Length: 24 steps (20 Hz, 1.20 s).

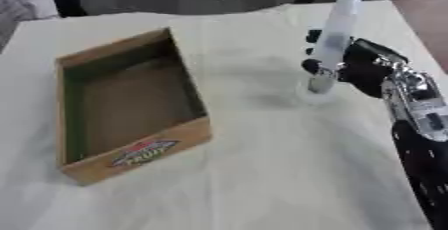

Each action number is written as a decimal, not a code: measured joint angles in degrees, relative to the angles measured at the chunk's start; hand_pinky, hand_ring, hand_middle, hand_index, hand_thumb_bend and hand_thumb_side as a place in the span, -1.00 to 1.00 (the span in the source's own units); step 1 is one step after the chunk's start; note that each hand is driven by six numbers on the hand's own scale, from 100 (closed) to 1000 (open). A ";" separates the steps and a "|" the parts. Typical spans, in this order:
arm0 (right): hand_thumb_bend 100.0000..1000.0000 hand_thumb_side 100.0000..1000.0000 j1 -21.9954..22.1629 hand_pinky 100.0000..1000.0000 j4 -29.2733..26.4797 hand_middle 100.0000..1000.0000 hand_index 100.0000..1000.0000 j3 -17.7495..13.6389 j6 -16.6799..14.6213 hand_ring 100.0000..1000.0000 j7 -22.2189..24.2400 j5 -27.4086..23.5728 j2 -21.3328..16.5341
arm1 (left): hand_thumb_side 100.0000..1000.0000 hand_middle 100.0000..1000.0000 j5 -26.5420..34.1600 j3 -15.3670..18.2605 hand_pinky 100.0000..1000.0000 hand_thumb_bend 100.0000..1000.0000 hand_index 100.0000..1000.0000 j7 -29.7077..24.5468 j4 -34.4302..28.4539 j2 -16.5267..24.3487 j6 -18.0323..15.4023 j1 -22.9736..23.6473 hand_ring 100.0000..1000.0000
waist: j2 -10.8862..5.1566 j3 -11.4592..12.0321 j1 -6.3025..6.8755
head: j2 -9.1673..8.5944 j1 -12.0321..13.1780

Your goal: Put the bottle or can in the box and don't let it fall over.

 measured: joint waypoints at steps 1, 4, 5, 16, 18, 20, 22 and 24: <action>-0.22 -1.00 -0.01 1.00 0.12 1.00 0.76 0.03 0.15 1.00 -0.04 -0.08 0.00 | 0.27 1.00 0.00 0.00 1.00 -1.00 0.37 0.00 0.00 0.00 0.00 0.00 1.00 | 0.00 0.00 0.00 | 0.00 0.00; -0.22 -1.00 -0.01 1.00 0.17 1.00 0.71 0.28 0.43 1.00 0.14 -0.43 0.00 | 0.27 1.00 0.00 0.01 1.00 -1.00 0.37 0.04 0.00 0.00 -0.01 0.00 1.00 | 0.00 0.00 0.00 | 0.00 -0.09; -0.24 -1.00 -0.01 1.00 0.24 1.00 0.70 0.30 0.53 1.00 0.23 -0.49 0.00 | 0.27 1.00 0.01 0.01 1.00 -1.00 0.37 0.05 0.00 0.00 -0.01 0.00 1.00 | 0.00 0.00 0.00 | 0.00 -0.23; -1.00 -1.00 0.00 1.00 1.18 1.00 0.37 0.60 1.48 1.00 0.00 -1.64 0.02 | 0.27 1.00 0.18 0.07 1.00 -1.00 0.36 0.54 0.00 0.00 0.03 0.00 1.00 | 0.00 0.00 -0.01 | 1.59 -1.39; -1.00 -1.00 0.00 1.00 1.20 1.00 0.19 0.62 1.78 1.00 -0.53 -1.98 0.02 | 0.27 1.00 0.18 0.11 1.00 -1.00 0.36 0.59 0.00 0.00 0.05 0.00 1.00 | 0.00 -0.01 -0.01 | 1.63 -1.40; -1.00 -1.00 0.00 1.00 1.20 1.00 0.03 0.61 1.82 1.00 -1.58 -2.17 0.05 | 0.27 1.00 0.18 0.17 1.00 -1.00 0.36 0.62 0.00 0.00 0.07 0.00 1.00 | 0.00 -0.01 -0.01 | 1.64 -1.40; -1.00 -0.76 0.00 1.00 1.20 1.00 -0.06 0.59 1.61 1.00 -3.10 -2.30 0.18 | 0.27 1.00 0.18 0.19 1.00 -1.00 0.35 0.63 0.00 0.00 0.08 0.00 1.00 | 0.00 -0.01 -0.01 | 1.64 -1.40; -1.00 -0.73 0.00 1.00 1.21 1.00 -0.22 0.60 1.22 1.00 -4.75 -2.50 0.28 | 0.27 1.00 0.18 0.20 1.00 -1.00 0.35 0.65 0.00 -0.01 0.10 0.00 1.00 | 0.00 -0.01 -0.01 | 1.64 -1.40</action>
